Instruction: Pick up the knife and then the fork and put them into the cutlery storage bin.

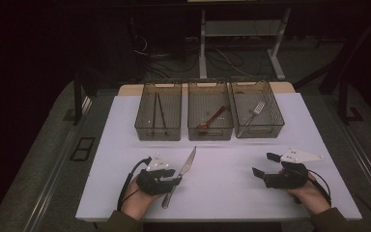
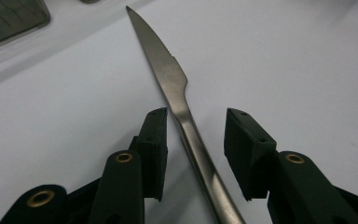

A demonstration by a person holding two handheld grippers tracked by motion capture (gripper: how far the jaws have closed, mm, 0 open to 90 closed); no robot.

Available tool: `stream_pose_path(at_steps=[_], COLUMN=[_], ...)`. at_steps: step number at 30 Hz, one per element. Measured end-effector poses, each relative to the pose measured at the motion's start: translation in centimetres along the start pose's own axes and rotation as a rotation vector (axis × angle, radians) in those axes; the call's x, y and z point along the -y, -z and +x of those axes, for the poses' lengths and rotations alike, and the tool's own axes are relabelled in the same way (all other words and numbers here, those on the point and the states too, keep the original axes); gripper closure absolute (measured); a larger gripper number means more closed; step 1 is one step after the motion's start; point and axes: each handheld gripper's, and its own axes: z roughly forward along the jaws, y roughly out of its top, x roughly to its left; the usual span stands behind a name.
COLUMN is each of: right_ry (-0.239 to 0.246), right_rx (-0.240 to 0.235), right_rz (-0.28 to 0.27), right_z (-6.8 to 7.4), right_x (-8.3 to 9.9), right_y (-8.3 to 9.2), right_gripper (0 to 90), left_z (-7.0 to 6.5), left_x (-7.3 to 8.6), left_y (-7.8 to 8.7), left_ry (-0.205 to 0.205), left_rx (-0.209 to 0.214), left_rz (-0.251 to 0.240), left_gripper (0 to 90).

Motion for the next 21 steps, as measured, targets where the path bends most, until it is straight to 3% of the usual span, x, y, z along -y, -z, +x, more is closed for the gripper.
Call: stream_pose_path(at_steps=[7, 12, 21], right_ry=[0.001, 0.009, 0.005], right_rx=[0.002, 0.004, 0.011], right_rz=[0.012, 0.021, 0.015], right_z=[0.00, -0.06, -0.24], right_x=[0.33, 0.39, 0.41], right_y=[-0.21, -0.26, -0.17], right_gripper=[17.7, 17.8, 17.8], left_z=[-0.18, -0.31, -0.35], left_x=[0.16, 0.18, -0.02], left_y=[-0.50, -0.61, -0.64], left_ry=[-0.020, -0.006, -0.035], left_rx=[-0.003, -0.021, -0.028], left_rz=[0.059, 0.056, 0.078], left_gripper=[62.1, 66.3, 74.1])
